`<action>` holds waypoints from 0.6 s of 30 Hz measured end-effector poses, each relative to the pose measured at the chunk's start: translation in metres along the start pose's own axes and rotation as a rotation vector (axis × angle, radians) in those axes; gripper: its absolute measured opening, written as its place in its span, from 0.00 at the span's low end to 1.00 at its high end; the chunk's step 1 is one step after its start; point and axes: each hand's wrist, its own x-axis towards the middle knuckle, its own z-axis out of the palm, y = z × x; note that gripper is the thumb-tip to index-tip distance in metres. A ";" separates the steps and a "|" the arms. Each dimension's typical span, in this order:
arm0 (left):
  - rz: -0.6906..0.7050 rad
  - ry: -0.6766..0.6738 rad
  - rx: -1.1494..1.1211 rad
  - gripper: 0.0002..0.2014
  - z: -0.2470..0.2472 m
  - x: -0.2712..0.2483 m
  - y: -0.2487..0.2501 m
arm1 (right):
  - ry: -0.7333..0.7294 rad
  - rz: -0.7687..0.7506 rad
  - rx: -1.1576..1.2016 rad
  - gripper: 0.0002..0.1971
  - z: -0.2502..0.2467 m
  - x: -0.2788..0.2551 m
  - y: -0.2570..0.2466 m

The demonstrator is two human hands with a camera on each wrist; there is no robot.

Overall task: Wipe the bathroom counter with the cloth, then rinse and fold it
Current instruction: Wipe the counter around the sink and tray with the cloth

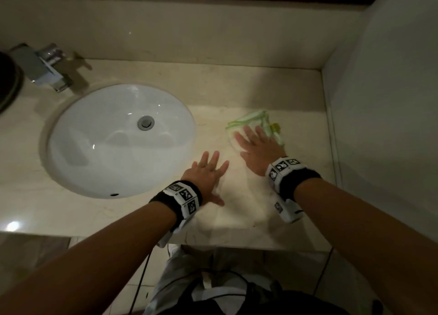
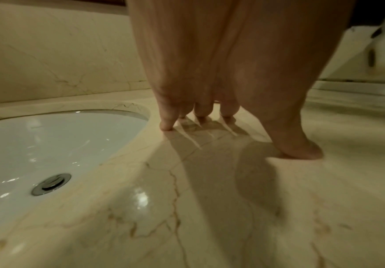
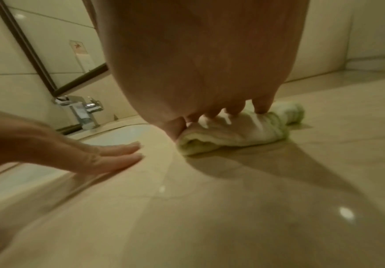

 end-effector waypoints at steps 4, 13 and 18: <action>0.004 -0.003 -0.010 0.58 0.001 -0.001 0.001 | 0.000 0.138 0.035 0.29 -0.001 -0.012 0.064; 0.004 0.013 -0.032 0.58 0.001 -0.001 -0.001 | 0.003 0.374 0.203 0.29 -0.001 -0.008 0.071; 0.008 0.025 -0.032 0.57 0.003 0.000 -0.001 | 0.029 0.118 0.104 0.30 -0.003 0.015 -0.009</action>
